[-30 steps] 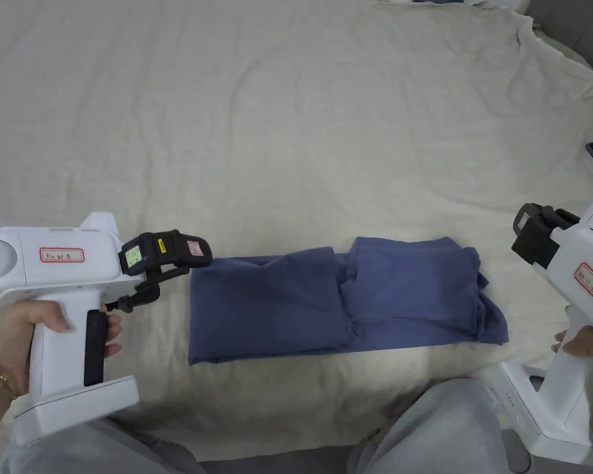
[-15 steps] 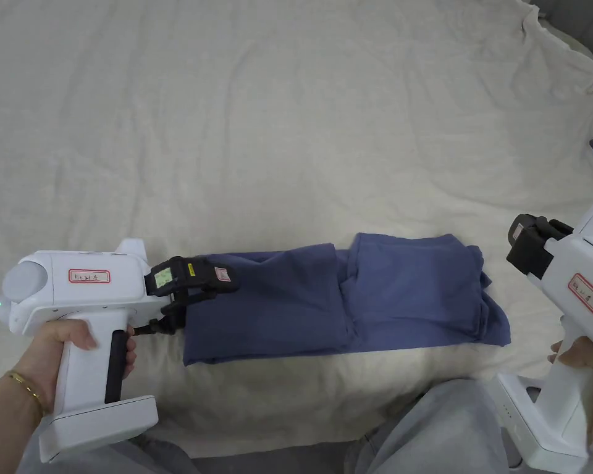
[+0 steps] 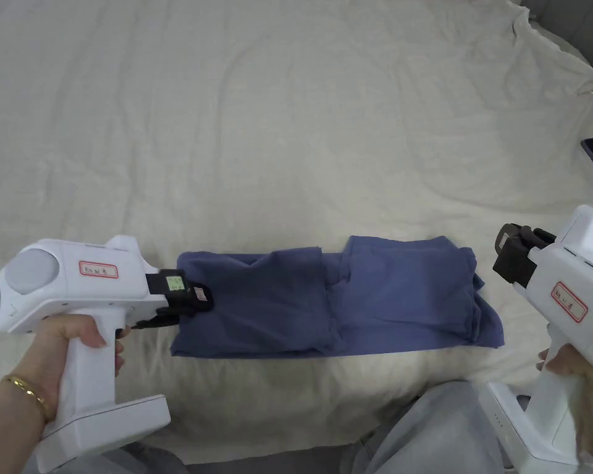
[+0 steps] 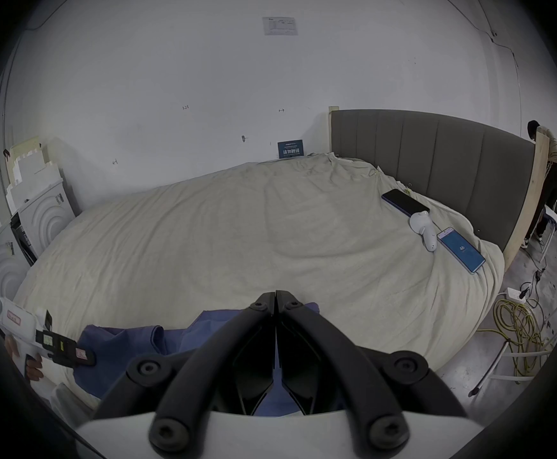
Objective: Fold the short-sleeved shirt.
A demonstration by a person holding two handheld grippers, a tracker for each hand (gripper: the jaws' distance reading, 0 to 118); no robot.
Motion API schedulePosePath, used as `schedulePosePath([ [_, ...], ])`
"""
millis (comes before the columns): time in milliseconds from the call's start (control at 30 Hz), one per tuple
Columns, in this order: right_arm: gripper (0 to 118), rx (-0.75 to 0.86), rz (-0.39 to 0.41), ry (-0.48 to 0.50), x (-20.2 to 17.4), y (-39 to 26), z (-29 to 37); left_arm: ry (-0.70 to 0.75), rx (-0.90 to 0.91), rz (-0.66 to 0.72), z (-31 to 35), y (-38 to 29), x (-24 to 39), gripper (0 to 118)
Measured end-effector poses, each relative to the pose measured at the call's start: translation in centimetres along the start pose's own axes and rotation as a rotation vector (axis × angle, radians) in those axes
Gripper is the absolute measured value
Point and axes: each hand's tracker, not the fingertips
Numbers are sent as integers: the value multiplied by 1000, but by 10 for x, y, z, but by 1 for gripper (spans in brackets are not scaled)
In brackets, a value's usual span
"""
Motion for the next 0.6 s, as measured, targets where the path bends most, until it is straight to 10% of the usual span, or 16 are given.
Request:
schedulePosePath([
  [400,0,25,-23,48,-8,5,-5,537,305,42,158,40,-46,5],
  [600,0,15,-40,77,-19,0,-11,612,361,-164,195,16,5,5],
])
